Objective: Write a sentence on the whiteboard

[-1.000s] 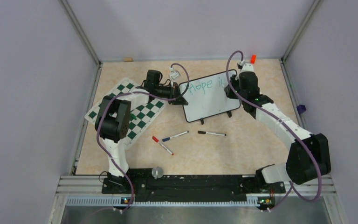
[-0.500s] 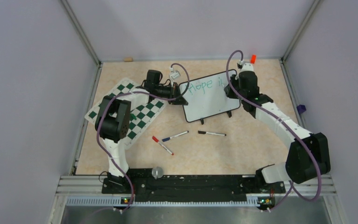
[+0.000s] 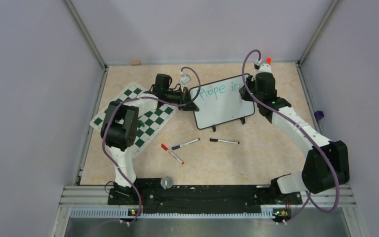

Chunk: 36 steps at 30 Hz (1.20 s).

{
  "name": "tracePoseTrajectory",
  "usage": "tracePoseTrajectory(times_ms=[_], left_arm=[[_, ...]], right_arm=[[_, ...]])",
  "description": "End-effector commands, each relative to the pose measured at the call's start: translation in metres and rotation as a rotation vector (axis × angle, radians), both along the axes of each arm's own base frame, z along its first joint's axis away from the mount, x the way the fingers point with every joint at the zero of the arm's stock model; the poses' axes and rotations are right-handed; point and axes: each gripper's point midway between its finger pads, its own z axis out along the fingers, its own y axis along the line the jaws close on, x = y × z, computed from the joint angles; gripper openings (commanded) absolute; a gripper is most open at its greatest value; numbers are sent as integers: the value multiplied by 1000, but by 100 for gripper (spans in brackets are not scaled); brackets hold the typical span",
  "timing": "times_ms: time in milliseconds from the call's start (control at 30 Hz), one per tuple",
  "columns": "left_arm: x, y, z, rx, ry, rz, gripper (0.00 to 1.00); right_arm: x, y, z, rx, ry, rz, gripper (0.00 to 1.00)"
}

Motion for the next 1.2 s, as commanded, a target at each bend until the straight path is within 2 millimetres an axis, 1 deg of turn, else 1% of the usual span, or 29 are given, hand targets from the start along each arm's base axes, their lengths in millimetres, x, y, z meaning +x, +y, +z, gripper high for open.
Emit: tracePoseTrajectory(times_ms=[0,200,300,533,700,833,900,1000,1033,1067,1167], left_arm=[[-25,-7,-34,76,59,-45,0],[-25,-7,-34,76,60,-45,0],[-25,-7,-34,77,60,-44,0],[-25,-7,-33,77,57,-45,0],[-26,-7,-33,77,55,-46,0],[-26,-7,-34,78,55,-49,0],[-26,-8,-34,79,58,-48,0],[-25,-8,-34,83,54,-45,0],[-25,-8,-33,84,52,-44,0],[-25,-8,-33,84,48,-45,0],[-28,-8,-31,77,43,-56,1]], right_arm=[[15,-7,28,21,-71,-39,0],[13,-9,23,18,-60,-39,0],[10,-8,16,19,-45,-32,0],[-4,-11,0,9,-9,-27,0],[-8,-14,1,7,-16,-32,0],[-8,-13,10,14,-28,-27,0],[-10,-12,19,20,-39,-24,0],[-17,-10,42,58,-99,-8,0],[-21,-8,54,78,-134,5,0],[-24,-7,62,96,-156,16,0],[-34,-4,79,130,-194,36,0]])
